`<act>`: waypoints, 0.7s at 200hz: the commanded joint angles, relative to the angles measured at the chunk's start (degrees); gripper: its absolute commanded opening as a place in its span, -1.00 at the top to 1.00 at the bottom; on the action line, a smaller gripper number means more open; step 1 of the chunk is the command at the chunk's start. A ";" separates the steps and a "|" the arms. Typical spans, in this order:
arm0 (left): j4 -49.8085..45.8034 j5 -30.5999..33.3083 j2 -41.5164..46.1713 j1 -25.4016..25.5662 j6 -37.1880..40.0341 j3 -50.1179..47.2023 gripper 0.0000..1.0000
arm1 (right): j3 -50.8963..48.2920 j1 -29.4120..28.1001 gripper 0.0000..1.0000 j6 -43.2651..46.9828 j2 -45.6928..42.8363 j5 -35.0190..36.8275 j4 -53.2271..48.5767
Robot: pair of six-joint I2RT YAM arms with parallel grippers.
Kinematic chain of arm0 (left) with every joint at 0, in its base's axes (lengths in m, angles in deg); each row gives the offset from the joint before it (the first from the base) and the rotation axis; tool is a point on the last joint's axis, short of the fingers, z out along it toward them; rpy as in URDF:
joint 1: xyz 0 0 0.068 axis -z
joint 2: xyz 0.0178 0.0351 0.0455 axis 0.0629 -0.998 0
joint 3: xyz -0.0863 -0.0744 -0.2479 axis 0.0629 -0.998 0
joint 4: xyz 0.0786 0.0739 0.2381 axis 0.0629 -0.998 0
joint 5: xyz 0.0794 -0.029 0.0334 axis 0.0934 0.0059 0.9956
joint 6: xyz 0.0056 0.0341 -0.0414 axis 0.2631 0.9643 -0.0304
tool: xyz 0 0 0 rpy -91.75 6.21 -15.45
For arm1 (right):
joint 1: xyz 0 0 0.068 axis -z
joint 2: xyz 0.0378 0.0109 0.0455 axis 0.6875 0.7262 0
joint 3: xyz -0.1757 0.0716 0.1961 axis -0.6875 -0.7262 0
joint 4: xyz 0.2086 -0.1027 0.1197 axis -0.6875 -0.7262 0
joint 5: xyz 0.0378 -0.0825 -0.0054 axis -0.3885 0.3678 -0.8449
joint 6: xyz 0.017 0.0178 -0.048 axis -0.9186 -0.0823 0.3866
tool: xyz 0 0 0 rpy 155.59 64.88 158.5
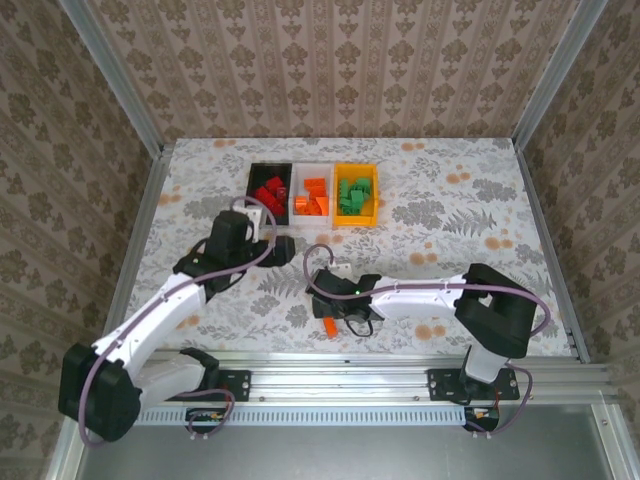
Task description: Sort the legos into containers by color
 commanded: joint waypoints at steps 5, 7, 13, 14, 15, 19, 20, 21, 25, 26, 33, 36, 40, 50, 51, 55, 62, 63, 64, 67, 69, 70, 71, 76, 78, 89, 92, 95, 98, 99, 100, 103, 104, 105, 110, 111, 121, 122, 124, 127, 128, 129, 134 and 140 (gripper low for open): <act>0.72 1.71 6.39 0.30 -3.10 -2.65 -1.00 | 2.50 -0.45 -0.24 -4.61 3.07 4.03 -3.41; 0.56 1.69 6.71 0.30 -3.15 -2.79 -1.00 | 2.60 -0.41 -0.23 -4.64 3.25 4.07 -3.41; 0.22 1.56 7.47 0.37 -3.10 -3.17 -1.00 | 2.96 -0.40 -0.18 -4.96 3.66 4.20 -3.47; 0.22 1.47 7.57 0.34 -3.06 -3.19 -1.00 | 3.05 -0.40 -0.17 -4.98 3.72 4.25 -3.44; 0.21 1.48 7.66 0.36 -3.04 -3.25 -1.00 | 3.05 -0.40 -0.16 -5.04 3.75 4.22 -3.38; -0.18 1.36 8.02 0.38 -3.02 -3.39 -1.00 | 3.05 -0.47 -0.12 -5.08 3.85 4.21 -3.18; -0.25 1.37 8.07 0.38 -3.02 -3.44 -1.00 | 3.05 -0.43 -0.11 -5.09 3.86 4.21 -3.12; -0.33 1.38 8.17 0.39 -3.02 -3.46 -1.00 | 3.05 -0.42 -0.10 -5.13 3.86 4.21 -3.04; -0.61 1.31 8.50 0.39 -3.02 -3.55 -0.99 | 3.05 -0.40 -0.05 -5.21 3.87 4.30 -2.85; -0.69 1.35 8.52 0.39 -3.02 -3.56 -0.99 | 3.05 -0.40 -0.04 -5.24 3.87 4.34 -2.82; -0.88 1.30 8.94 0.39 -2.93 -3.74 -1.00 | 2.92 -0.40 0.06 -5.20 3.66 4.58 -2.43; -0.86 1.30 9.10 0.39 -2.88 -3.89 -0.99 | 2.78 -0.40 0.09 -5.23 3.54 4.71 -2.24; -0.90 1.20 9.30 0.39 -2.89 -4.02 -1.00 | 2.64 -0.40 0.15 -5.17 3.37 4.73 -1.91; -0.76 1.12 9.43 0.48 -2.81 -4.34 -0.99 | 2.60 -0.39 0.25 -4.88 3.04 5.43 -1.87; -0.76 1.12 9.47 0.48 -2.83 -4.35 -0.99 | 2.65 -0.44 0.26 -4.81 3.06 5.56 -1.85; -0.74 1.07 9.38 0.47 -2.67 -4.43 -0.99 | 2.71 -0.33 0.28 -4.51 2.88 5.84 -1.81; -0.53 1.09 9.26 0.47 -2.63 -4.54 -1.00 | 2.85 -0.25 0.33 -3.91 2.60 6.31 -1.85; -0.47 1.11 9.21 0.47 -2.56 -4.58 -1.00 | 2.86 -0.24 0.34 -3.89 2.58 6.40 -1.84; -0.44 1.12 9.23 0.47 -2.57 -4.60 -1.00 | 2.87 -0.23 0.35 -3.83 2.56 6.44 -1.87; -0.41 1.10 9.08 0.47 -2.50 -4.64 -1.00 | 2.96 -0.16 0.37 -3.67 2.48 6.61 -1.95; -0.47 1.10 9.03 0.47 -2.56 -4.63 -1.00 | 2.96 -0.14 0.39 -3.53 2.40 6.72 -1.99; -0.44 1.11 8.97 0.47 -2.52 -4.63 -1.00 | 2.96 -0.14 0.40 -3.48 2.34 6.73 -2.04; -0.42 1.08 8.89 0.52 -2.55 -4.58 -1.00 | 2.96 -0.14 0.41 -3.45 2.27 6.83 -2.02; -0.47 1.12 8.71 0.52 -2.49 -4.54 -1.00 | 2.98 -0.04 0.44 -2.98 1.96 7.20 -2.14; -0.49 1.06 8.63 0.55 -2.55 -4.54 -1.00 | 2.99 -0.05 0.45 -2.87 1.81 7.46 -2.28; -0.38 0.56 8.25 0.57 -2.74 -4.36 -0.99 | 2.76 -0.18 0.51 -2.04 0.37 8.81 -3.02; -0.27 0.44 8.21 0.64 -2.89 -4.36 -1.00 | 2.58 -0.33 0.53 -1.82 -0.32 9.33 -3.33; -0.19 0.30 8.12 0.71 -2.97 -4.36 -1.00 | 2.41 -0.36 0.54 -1.45 -1.02 9.75 -3.63; -0.15 0.13 8.04 0.78 -3.01 -4.36 -1.00 | 2.29 -0.52 0.55 -1.00 -1.83 10.27 -3.97; -0.10 0.10 8.03 0.80 -3.06 -4.41 -1.00 | 2.27 -0.55 0.55 -0.81 -2.10 10.44 -4.17; -0.08 0.04 7.98 0.81 -3.12 -4.43 -1.00 | 2.26 -0.56 0.56 -0.58 -2.41 10.62 -4.32; 0.09 -0.13 7.89 0.94 -3.17 -4.49 -1.00 | 2.27 -0.67 0.56 0.17 -3.31 11.19 -4.73; 0.15 -0.16 7.87 1.02 -3.18 -4.52 -1.00 | 2.26 -0.67 0.56 0.40 -3.63 11.30 -4.95; 0.18 -0.18 7.81 1.05 -3.19 -4.53 -1.00 | 2.26 -0.71 0.56 0.73 -3.97 11.53 -5.19; 0.45 -0.27 7.62 1.29 -3.32 -4.69 -1.00 | 2.41 -0.60 0.56 2.26 -5.69 12.72 -6.12; 0.50 -0.32 7.55 1.41 -3.34 -4.75 -1.00 | 2.42 -0.55 0.57 2.63 -6.01 12.95 -6.35; 1.07 -0.35 7.00 2.21 -3.76 -5.35 -1.00 | 2.99 1.02 0.57 7.11 -9.22 14.36 -7.59; 1.17 -0.40 6.90 2.31 -3.78 -5.43 -1.00 | 3.15 1.32 0.57 7.60 -9.49 14.34 -7.61; 1.28 -0.38 6.77 2.54 -3.91 -5.60 -1.00 | 3.40 1.81 0.57 8.58 -9.95 14.32 -7.82; 1.53 -0.47 6.50 2.83 -3.94 -5.96 -1.00 | 3.89 3.20 0.57 9.94 -10.47 14.05 -8.18; 1.57 -0.46 6.47 2.97 -3.96 -6.04 -1.00 | 4.09 3.69 0.57 10.16 -10.64 13.96 -8.34; 1.64 -0.41 6.41 3.08 -4.02 -6.12 -1.00 | 4.27 4.19 0.58 10.66 -10.77 13.87 -8.47; 1.86 -0.37 6.04 3.56 -4.22 -6.56 -1.00 | 5.11 6.74 0.61 12.92 -11.24 13.16 -8.64; 2.32 -0.22 5.64 4.14 -4.45 -7.23 -1.00 | 5.88 9.78 0.64 16.00 -11.58 12.09 -7.56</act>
